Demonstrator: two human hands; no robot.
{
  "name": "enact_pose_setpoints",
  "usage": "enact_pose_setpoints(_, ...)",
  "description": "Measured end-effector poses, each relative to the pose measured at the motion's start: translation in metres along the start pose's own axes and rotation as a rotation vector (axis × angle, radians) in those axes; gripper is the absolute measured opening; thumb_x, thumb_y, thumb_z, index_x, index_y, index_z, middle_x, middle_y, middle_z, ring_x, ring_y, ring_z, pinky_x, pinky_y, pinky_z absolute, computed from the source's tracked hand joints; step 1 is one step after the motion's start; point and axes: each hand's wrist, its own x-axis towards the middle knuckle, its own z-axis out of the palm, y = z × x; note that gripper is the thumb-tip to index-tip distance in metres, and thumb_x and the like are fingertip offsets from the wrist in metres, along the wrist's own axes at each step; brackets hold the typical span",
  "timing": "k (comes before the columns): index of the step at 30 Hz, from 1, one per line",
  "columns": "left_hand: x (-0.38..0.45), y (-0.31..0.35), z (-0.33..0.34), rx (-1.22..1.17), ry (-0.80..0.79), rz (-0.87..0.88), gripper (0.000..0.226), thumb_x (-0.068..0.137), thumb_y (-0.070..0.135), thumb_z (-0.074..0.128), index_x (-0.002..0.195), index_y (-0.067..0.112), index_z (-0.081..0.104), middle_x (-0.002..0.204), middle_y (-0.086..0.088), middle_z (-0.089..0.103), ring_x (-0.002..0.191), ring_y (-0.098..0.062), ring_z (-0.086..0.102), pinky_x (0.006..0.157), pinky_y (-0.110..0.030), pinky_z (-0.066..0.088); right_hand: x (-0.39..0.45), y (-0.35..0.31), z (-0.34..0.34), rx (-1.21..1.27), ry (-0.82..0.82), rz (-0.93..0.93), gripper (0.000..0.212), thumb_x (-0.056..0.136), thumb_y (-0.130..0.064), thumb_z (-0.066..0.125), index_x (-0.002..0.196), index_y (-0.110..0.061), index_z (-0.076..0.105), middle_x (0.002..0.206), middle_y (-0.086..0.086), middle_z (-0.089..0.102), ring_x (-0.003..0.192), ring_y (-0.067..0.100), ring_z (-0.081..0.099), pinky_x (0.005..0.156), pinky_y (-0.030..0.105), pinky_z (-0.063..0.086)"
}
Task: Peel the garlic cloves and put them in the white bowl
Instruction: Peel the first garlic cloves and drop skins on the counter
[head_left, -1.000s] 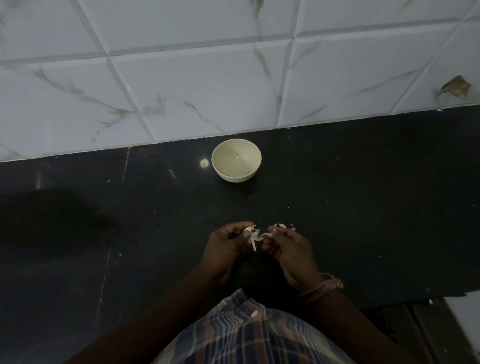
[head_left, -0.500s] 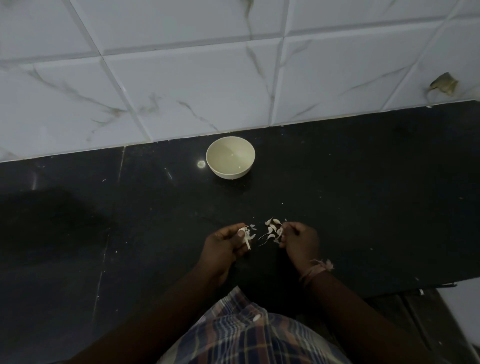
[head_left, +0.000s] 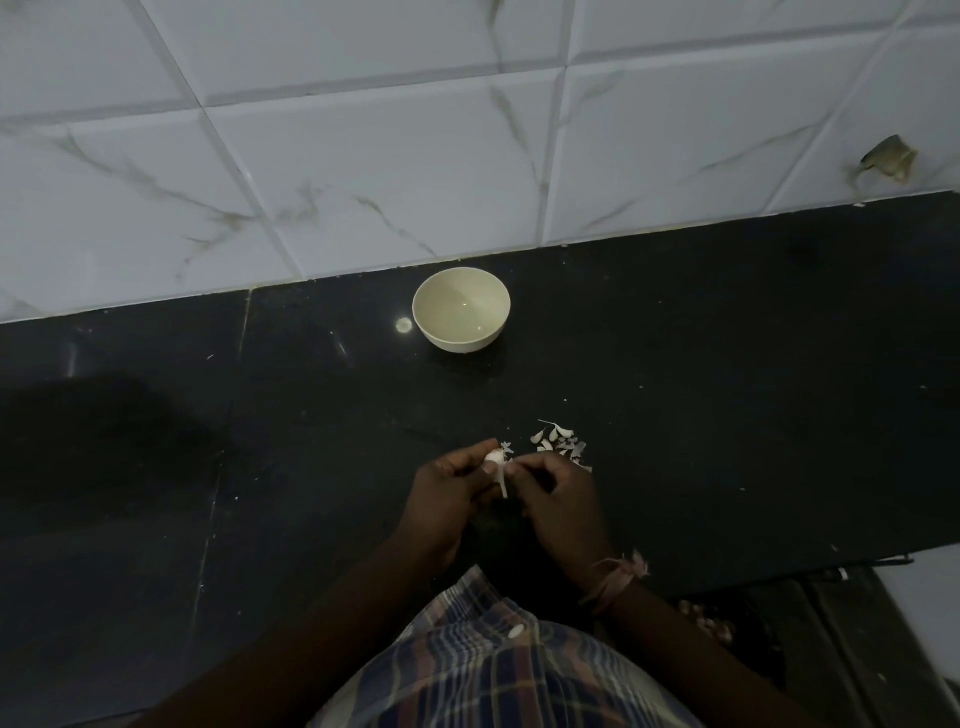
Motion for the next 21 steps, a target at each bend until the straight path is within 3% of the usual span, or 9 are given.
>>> enact_pose_setpoints(3,-0.003,0.000,0.000,-0.010,0.007,0.020,0.028,0.098,-0.004,0.058,0.119,0.010,0.071,0.106,-0.011,0.078,0.094,-0.022,0.077,0.069,-0.026,0.060,-0.002,-0.011,0.003,0.061,0.009,-0.004,0.006,0.093,-0.023,0.071,0.098,-0.023,0.076,0.092,-0.008,0.076,0.088,0.004,0.071,0.080,0.025,0.057)
enact_pose_setpoints(8,-0.002,0.001,-0.008,0.024,0.019,0.058,0.029,0.094,-0.002,0.064,0.116,0.013,0.075,0.112,-0.011,0.077,0.104,-0.026,0.075,0.078,-0.031,0.059,-0.002,-0.025,0.001,0.231,-0.050,0.079,0.006,0.092,-0.018,0.072,0.095,-0.016,0.077,0.085,0.003,0.077,0.072,0.012,0.070,0.065,0.024,0.056)
enact_pose_setpoints(11,-0.002,0.002,-0.010,0.044,0.021,0.095,0.028,0.093,-0.001,0.066,0.117,0.011,0.075,0.112,-0.012,0.077,0.105,-0.027,0.074,0.085,-0.037,0.058,-0.002,-0.030,0.004,0.301,-0.040,0.122,0.007,0.092,-0.014,0.072,0.096,-0.011,0.077,0.087,0.006,0.077,0.073,0.013,0.070,0.065,0.024,0.056)
enact_pose_setpoints(17,-0.003,0.010,-0.012,0.101,0.038,0.158,0.024,0.091,0.001,0.070,0.114,0.006,0.075,0.105,-0.012,0.078,0.100,-0.026,0.076,0.085,-0.037,0.061,0.006,-0.040,0.006,0.361,-0.066,0.188,0.009,0.092,-0.004,0.068,0.091,-0.008,0.077,0.087,0.013,0.077,0.075,0.022,0.070,0.069,0.031,0.057)
enact_pose_setpoints(21,-0.002,0.015,-0.007,0.274,0.073,0.256,0.021,0.092,0.004,0.071,0.110,0.013,0.078,0.098,0.002,0.080,0.093,-0.012,0.076,0.077,-0.023,0.058,0.008,-0.044,0.010,0.328,-0.037,0.161,0.015,0.094,-0.005,0.066,0.088,-0.014,0.076,0.081,0.003,0.078,0.069,0.009,0.071,0.061,0.019,0.055)
